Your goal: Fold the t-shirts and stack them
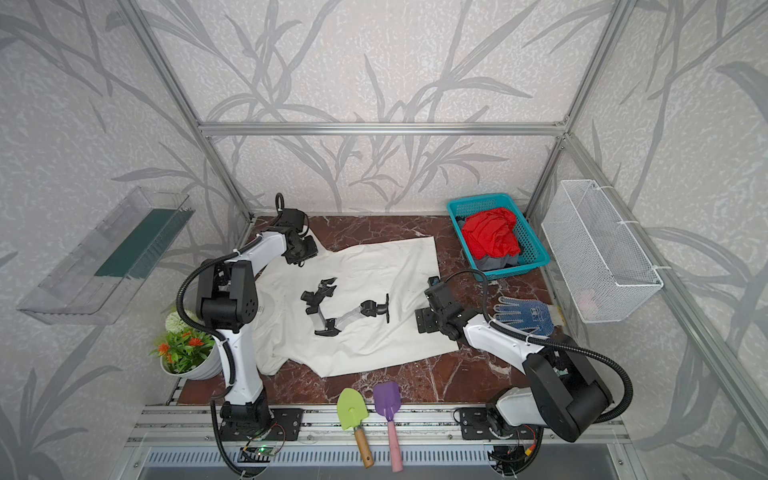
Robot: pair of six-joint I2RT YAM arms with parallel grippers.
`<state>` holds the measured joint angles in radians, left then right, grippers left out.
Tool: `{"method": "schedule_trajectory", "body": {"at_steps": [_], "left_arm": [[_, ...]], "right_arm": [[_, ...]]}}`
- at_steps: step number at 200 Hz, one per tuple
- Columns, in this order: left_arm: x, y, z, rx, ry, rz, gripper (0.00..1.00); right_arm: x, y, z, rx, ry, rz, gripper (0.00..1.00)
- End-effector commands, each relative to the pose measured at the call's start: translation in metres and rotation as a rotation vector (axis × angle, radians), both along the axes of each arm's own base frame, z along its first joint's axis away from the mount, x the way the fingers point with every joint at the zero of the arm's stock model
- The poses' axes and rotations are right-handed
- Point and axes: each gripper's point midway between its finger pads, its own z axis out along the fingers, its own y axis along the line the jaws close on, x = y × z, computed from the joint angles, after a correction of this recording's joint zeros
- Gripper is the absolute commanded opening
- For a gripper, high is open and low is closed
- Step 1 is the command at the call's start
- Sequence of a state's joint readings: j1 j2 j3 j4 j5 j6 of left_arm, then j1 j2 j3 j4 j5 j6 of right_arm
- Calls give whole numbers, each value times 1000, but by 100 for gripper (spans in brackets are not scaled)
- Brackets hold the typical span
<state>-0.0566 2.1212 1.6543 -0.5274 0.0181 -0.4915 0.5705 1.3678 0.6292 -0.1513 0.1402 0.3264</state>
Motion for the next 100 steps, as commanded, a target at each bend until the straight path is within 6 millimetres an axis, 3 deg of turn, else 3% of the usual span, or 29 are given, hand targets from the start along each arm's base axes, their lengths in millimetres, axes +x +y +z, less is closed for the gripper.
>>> {"method": "schedule_trajectory", "body": {"at_steps": [1,100], "left_arm": [[10,5,0,10,2,24,39],[18,12,-28,-9,39,65,31]], "right_arm": [[-10,-6,-4,-11,39,-21,92],[-30,-16,-12,-32,136,-64,92]]}}
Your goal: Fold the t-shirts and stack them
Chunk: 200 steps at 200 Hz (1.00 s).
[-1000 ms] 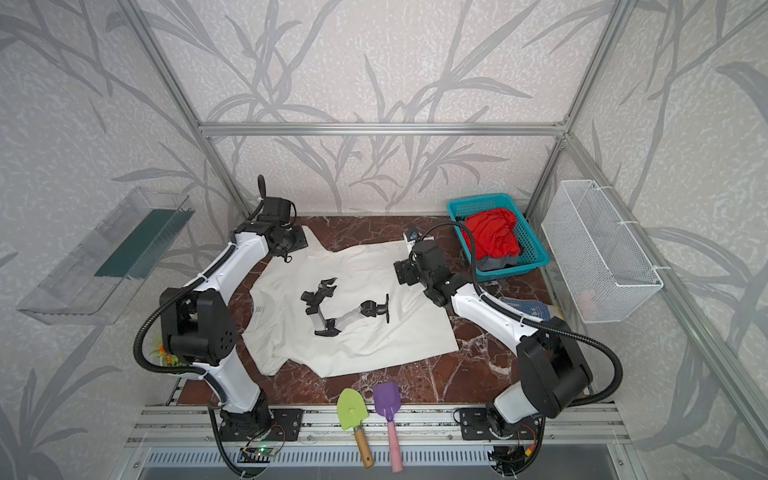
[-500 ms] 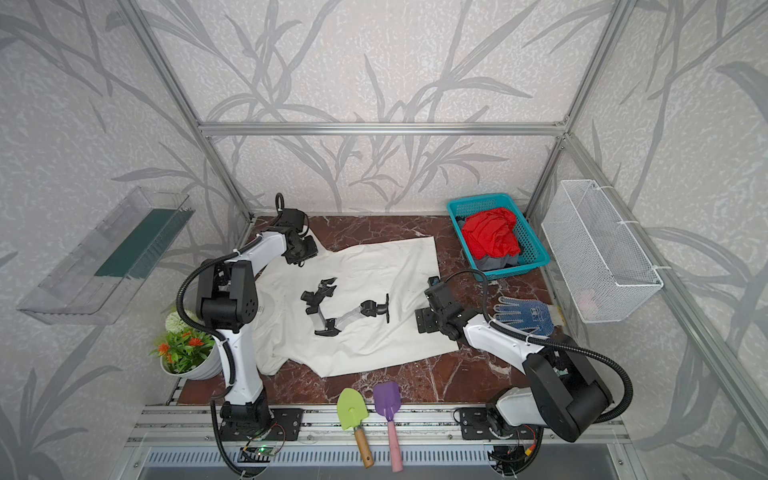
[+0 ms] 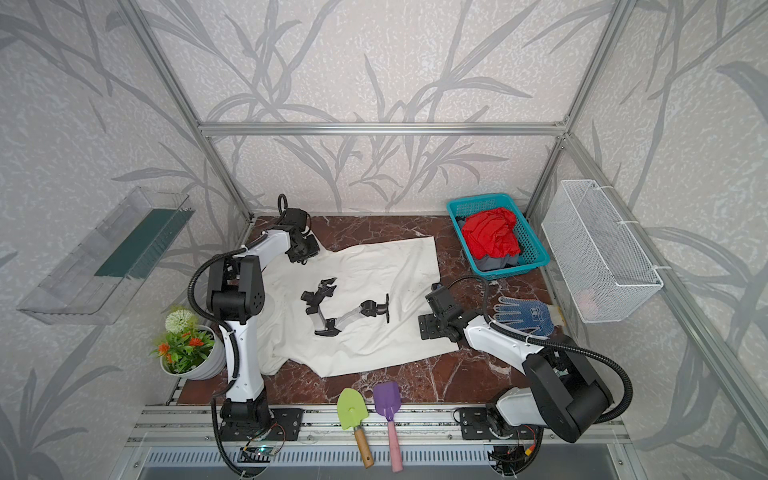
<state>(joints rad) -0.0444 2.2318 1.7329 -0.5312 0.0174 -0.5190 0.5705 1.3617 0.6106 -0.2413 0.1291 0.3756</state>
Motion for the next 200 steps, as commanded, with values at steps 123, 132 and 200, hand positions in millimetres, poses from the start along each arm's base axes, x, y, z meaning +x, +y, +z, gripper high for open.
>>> {"method": "schedule_trajectory", "body": {"at_steps": [123,132,200], "left_arm": [[21,-9,37,-69,-83,-3,0],[26,-13,41,-87,-97,-11,0],[102,-80,79,-270,-245,-181,0]], "right_arm": [[-40,-34,-19,-60,209,-302,92],[-44,-38,-19,-60,214,-328,92],[-72,-52,-21,-60,233,-398,91]]}}
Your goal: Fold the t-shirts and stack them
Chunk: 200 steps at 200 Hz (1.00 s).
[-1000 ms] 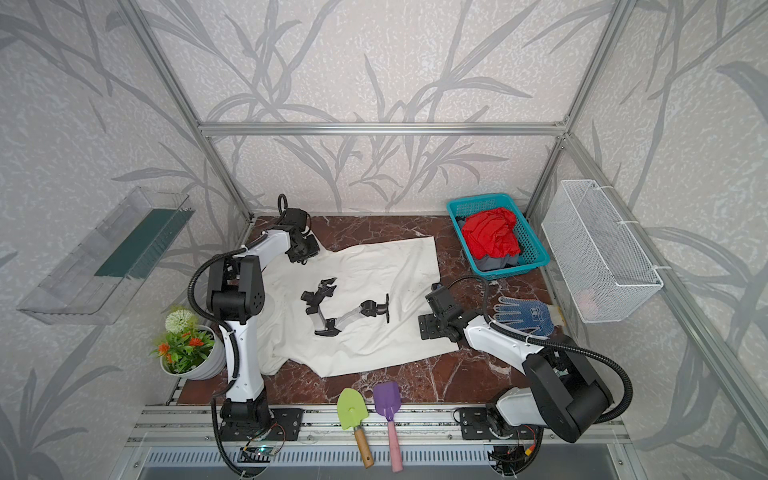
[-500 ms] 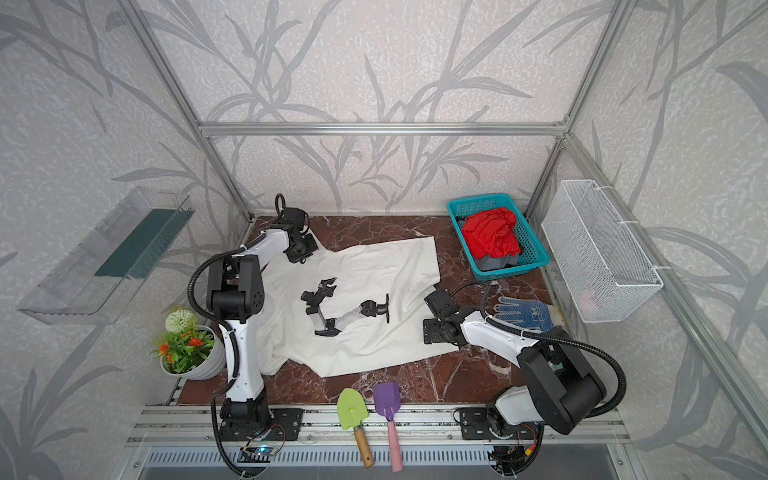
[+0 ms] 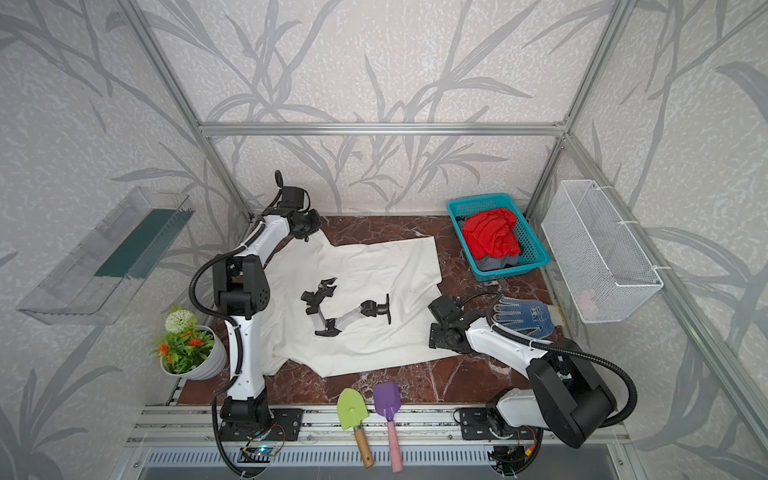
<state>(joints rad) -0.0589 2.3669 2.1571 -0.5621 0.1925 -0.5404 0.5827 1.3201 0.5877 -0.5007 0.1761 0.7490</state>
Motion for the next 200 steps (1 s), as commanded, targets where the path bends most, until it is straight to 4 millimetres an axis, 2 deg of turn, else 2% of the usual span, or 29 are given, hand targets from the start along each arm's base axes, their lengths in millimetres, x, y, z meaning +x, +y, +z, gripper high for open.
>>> {"method": "schedule_trajectory", "body": {"at_steps": [1,16,31,43,55,74,75,76,79,81,82,85,102,106,125,126,145,163,183,200], "left_arm": [[20,-39,-2,-91,-10,-102,0],[37,-57,4,-126,-49,-155,0],[47,-63,15,-169,-89,-178,13],[46,-66,25,-190,-105,-203,20],[36,-63,34,-156,-90,-228,27],[9,-49,44,-27,-43,-227,28],[7,-49,38,-23,-30,-226,28],[7,-47,44,-14,-40,-222,28],[1,-42,41,7,-26,-208,28],[-1,-40,48,19,-40,-199,28],[-3,-38,41,24,-24,-194,28],[-10,-33,38,40,-15,-180,28],[-40,-5,46,109,-18,-82,28],[-51,2,42,120,0,-60,28],[-95,17,28,148,73,-6,28],[-95,17,32,147,63,-2,28],[-141,29,8,176,148,43,28],[-179,41,-15,226,227,65,28],[-206,49,-41,256,307,85,28],[-212,45,-58,249,351,55,28]], "right_arm": [[-22,-14,-2,-36,36,-47,92],[-26,-15,0,-34,29,-43,92],[-28,-16,5,-33,24,-43,92],[-27,-18,11,-36,9,-40,92],[-25,-19,17,-41,-10,-34,92],[-18,-16,29,-36,-48,-13,92],[-17,-15,29,-35,-49,-12,91],[-17,-15,30,-35,-50,-10,91],[-16,-14,32,-32,-54,-6,92],[-15,-13,33,-31,-56,-4,92],[-14,-12,34,-30,-58,-2,92],[-13,-11,36,-27,-62,2,92],[-3,-2,49,-24,-84,36,92],[0,1,52,-22,-92,44,92],[14,15,68,-12,-128,99,91],[15,16,68,-11,-129,102,91],[34,40,77,33,-159,168,91],[48,62,76,66,-162,235,91],[61,75,66,67,-146,253,91],[67,79,51,54,-115,251,91]]}}
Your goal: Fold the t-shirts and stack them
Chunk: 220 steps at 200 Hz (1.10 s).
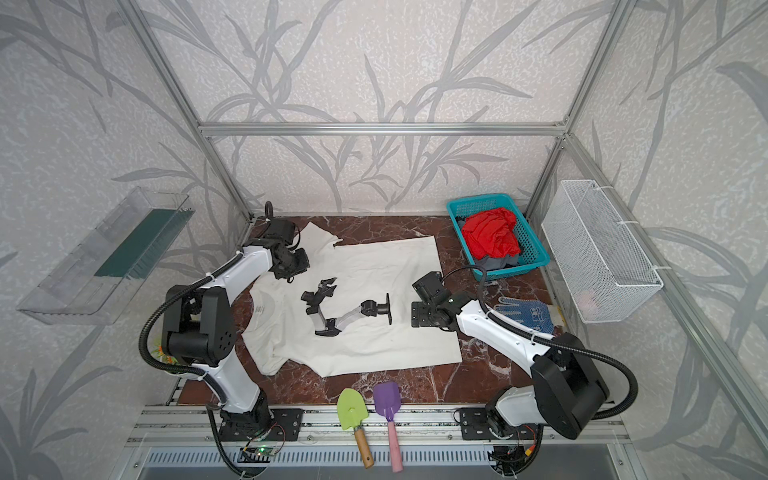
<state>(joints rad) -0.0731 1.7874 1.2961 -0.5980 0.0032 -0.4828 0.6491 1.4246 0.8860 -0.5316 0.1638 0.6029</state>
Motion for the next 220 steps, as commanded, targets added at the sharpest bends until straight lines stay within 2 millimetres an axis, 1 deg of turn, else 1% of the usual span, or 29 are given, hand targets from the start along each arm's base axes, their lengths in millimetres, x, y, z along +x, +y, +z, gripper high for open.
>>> {"method": "schedule_trajectory", "body": {"at_steps": [1,23,35,56,70,83,86,91,102,109,118,131,141,153,159,163,175,176,183,184,185,190,192,194,197,203,211,220], "left_arm": [[-9,6,-20,37,52,15,28],[-8,-1,-37,5,89,9,28],[-4,-4,-45,-5,101,8,28],[7,-7,-52,-6,114,4,28],[21,-8,-54,-3,117,2,28],[38,-10,-54,-5,113,-6,28],[42,-11,-56,-6,117,-11,28],[48,-12,-57,-12,119,-12,28],[64,-15,-54,-23,116,-16,28],[72,-17,-56,-32,123,-21,28],[85,-21,-52,-44,116,-24,28],[104,-27,-45,-65,93,-43,28],[118,-32,-36,-77,62,-61,29],[136,-42,-15,-102,-16,-121,29],[139,-46,-6,-103,-46,-144,29],[140,-48,6,-103,-74,-154,29],[132,-53,36,-96,-139,-172,30],[131,-52,35,-94,-140,-170,30],[119,-53,52,-88,-177,-157,30],[117,-54,51,-88,-175,-156,31],[116,-54,57,-86,-188,-152,30],[103,-52,61,-77,-192,-131,30],[98,-52,59,-72,-186,-122,30],[92,-52,62,-70,-190,-116,30],[83,-51,61,-63,-182,-105,30],[65,-49,64,-46,-177,-87,30],[37,-45,52,-12,-125,-59,30],[9,-43,41,14,-81,-48,30]], "right_arm": [[9,13,-13,-2,19,45,91],[14,11,-30,8,62,26,91],[18,7,-36,19,73,12,91],[28,-1,-46,29,96,-14,91],[37,-7,-51,33,110,-37,91],[51,-14,-54,40,111,-57,91],[55,-15,-60,36,124,-62,91],[60,-18,-63,36,131,-70,91],[73,-21,-64,43,139,-82,91],[82,-23,-64,44,133,-88,91],[93,-26,-65,40,130,-95,91],[110,-28,-60,32,110,-95,91],[120,-30,-57,16,101,-94,90],[131,-32,-48,7,69,-88,90],[134,-33,-40,1,44,-87,90],[135,-34,-35,-4,33,-87,90],[133,-36,-16,-18,-18,-80,89],[133,-36,-14,-20,-23,-79,89],[129,-39,-3,-40,-53,-76,90],[128,-39,-1,-41,-58,-75,90],[127,-39,0,-44,-60,-75,89],[123,-40,8,-52,-79,-70,89],[121,-40,9,-55,-79,-68,89],[119,-40,8,-60,-75,-66,89],[116,-40,19,-53,-98,-63,89],[109,-39,25,-49,-106,-55,89],[98,-35,32,-31,-113,-36,90],[85,-31,34,-5,-112,-13,90]]}}
